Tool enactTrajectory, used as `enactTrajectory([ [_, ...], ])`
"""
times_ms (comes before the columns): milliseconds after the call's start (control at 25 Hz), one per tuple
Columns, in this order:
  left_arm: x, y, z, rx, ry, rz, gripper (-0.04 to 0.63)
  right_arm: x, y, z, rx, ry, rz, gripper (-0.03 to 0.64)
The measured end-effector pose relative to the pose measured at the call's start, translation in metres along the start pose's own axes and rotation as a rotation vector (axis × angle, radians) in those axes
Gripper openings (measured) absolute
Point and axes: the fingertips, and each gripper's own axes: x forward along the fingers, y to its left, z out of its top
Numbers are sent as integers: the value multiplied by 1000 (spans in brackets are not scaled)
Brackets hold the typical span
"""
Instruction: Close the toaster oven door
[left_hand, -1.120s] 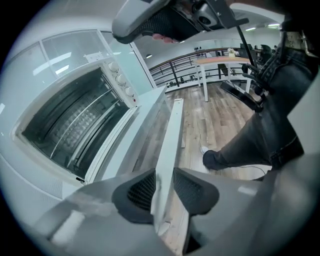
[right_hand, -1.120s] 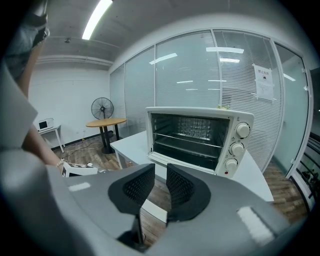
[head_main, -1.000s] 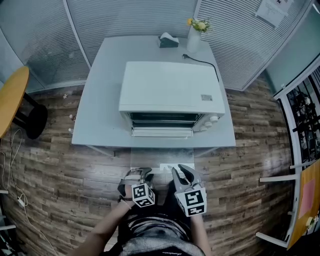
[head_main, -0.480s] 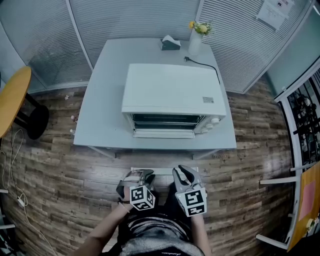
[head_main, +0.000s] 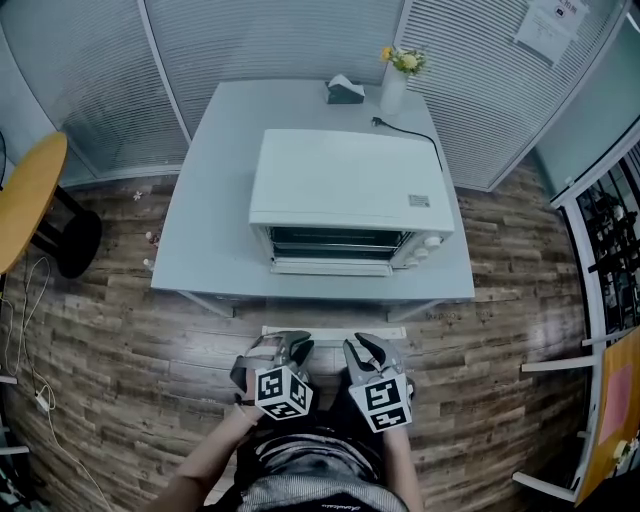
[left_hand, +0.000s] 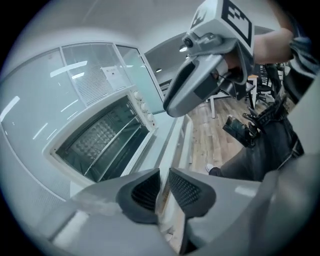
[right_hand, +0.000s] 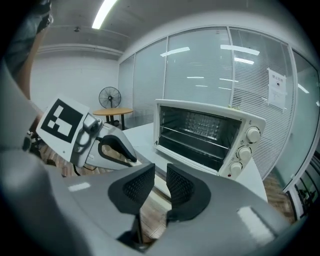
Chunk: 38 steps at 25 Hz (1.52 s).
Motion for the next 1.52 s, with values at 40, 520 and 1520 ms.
enactTrajectory([
  [40,-2,3,2,-1,-5,6,69,1,0,-1,-12,8,-2,75],
  [520,-16,34,24,-10,-42,73,64,15,-13,-7,-296,154,-95,97],
  [1520,-42,56,51,-53,-106,89,120,22,-45,38,-395,111,-133,66],
])
